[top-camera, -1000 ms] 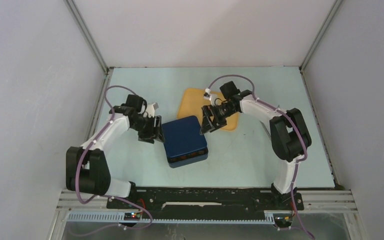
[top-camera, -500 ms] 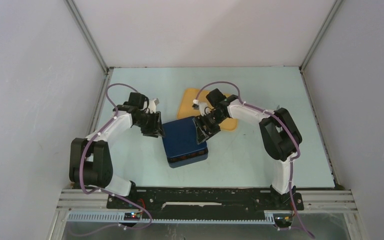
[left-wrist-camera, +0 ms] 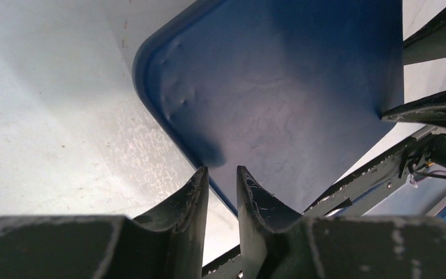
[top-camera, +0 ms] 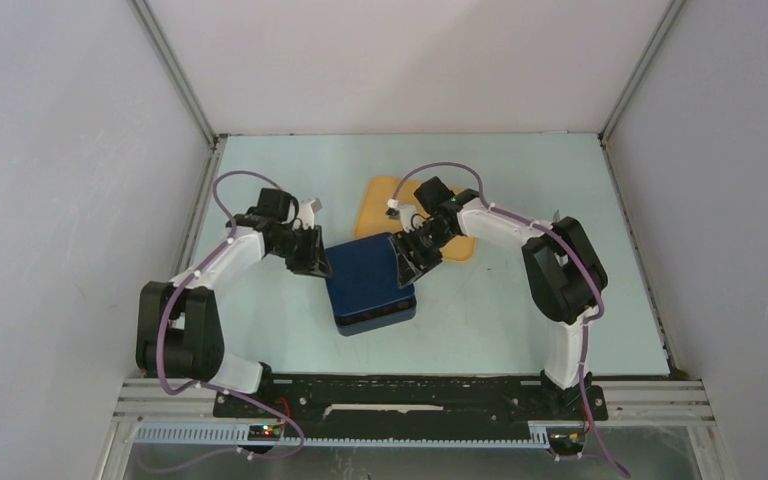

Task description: Pack the chocolate

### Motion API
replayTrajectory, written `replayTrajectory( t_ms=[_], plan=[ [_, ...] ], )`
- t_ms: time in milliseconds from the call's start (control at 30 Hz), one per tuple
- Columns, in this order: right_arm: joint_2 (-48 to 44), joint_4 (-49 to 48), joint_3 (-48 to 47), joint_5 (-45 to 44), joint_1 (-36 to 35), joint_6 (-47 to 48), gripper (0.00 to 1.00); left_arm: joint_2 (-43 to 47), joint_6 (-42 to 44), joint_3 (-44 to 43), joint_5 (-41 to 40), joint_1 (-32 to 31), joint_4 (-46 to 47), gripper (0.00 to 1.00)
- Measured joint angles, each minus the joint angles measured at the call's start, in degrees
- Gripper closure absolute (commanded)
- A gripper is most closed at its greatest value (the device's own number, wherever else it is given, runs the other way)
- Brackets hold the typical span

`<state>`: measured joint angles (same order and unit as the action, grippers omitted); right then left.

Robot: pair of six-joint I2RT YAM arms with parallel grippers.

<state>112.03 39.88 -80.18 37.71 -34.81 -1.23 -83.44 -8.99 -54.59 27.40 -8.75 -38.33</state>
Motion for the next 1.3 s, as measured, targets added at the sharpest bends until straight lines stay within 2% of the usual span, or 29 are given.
replayTrajectory(
  t_ms=[100,367,767,833,967,1033,1133,1300],
  plan=[
    [-0.07,1.25,0.0,1.31,-0.02,1.27,0.54,0.55,0.0,0.39,0.26,-0.63,-0.31,0.74],
    [-1.16,4.83,2.12,3.08,-0.9,4.96,0.53,4.57,0.0,3.63,1.29,-3.32,-0.98,0.79],
    [-3.8,7.87,5.68,0.83,-6.16,8.55,0.52,6.91,-0.02,3.65,1.2,-7.48,-3.21,0.79],
    [-3.8,8.04,5.75,0.83,-6.05,8.81,0.5,6.93,0.0,3.65,0.76,-7.52,-3.63,0.77],
    [-3.82,9.33,5.79,0.57,-5.25,10.67,0.45,8.26,0.28,3.65,-1.51,-7.52,-5.16,0.64],
    [-3.98,10.88,5.79,0.13,-4.74,12.41,0.42,10.36,0.55,3.65,-2.54,-7.52,-5.46,0.63],
    [-4.76,12.76,5.68,-0.22,-3.69,14.03,0.43,14.43,1.01,3.65,-1.18,-7.5,-4.9,0.67],
    [-5.51,16.13,0.59,2.49,-0.39,15.91,0.56,14.6,0.33,3.65,7.02,-7.52,-2.32,0.84]
  ],
)
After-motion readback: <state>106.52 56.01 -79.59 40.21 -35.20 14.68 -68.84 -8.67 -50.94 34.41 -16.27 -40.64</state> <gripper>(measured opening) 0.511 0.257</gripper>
